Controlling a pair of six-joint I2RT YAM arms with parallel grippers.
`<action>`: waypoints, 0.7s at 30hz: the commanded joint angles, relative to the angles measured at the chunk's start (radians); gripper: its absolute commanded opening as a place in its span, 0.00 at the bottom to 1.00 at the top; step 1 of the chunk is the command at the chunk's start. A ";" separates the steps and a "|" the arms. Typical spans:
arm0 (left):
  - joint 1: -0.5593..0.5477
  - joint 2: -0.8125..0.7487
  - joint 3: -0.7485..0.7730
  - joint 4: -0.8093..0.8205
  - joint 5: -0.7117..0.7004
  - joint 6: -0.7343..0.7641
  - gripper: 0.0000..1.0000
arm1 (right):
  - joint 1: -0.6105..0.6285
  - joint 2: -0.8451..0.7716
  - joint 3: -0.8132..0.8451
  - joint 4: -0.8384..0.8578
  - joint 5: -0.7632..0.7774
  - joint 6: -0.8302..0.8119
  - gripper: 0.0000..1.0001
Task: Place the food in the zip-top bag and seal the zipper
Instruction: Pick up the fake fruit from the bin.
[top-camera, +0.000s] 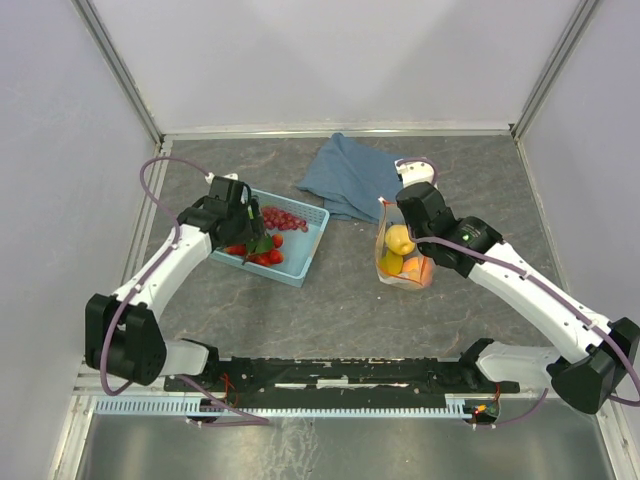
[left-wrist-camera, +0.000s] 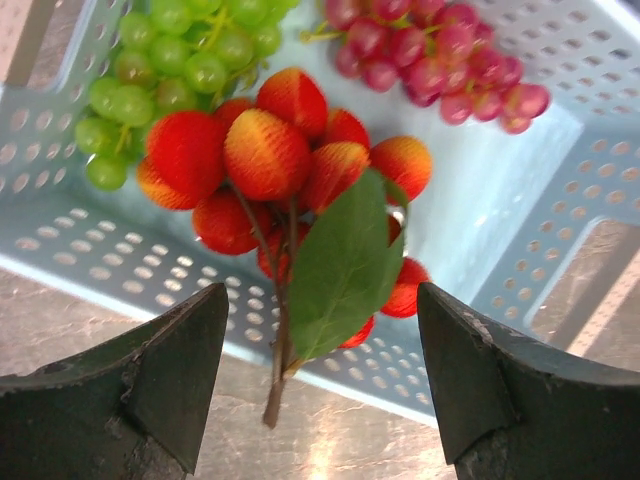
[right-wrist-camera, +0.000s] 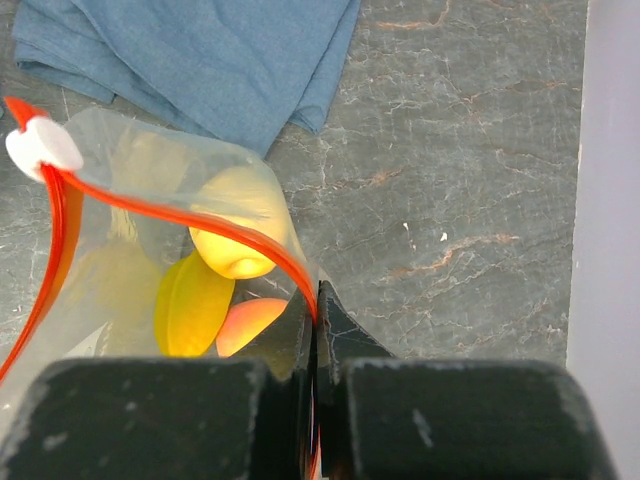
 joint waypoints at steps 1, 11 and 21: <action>0.002 0.042 0.103 0.077 0.082 -0.025 0.82 | -0.001 -0.023 -0.003 0.049 0.009 -0.009 0.02; -0.006 0.065 0.025 0.323 0.067 -0.371 0.77 | -0.001 -0.025 -0.021 0.068 -0.005 -0.009 0.01; -0.049 0.238 0.090 0.409 -0.030 -0.466 0.71 | -0.002 -0.028 -0.030 0.085 -0.013 -0.011 0.02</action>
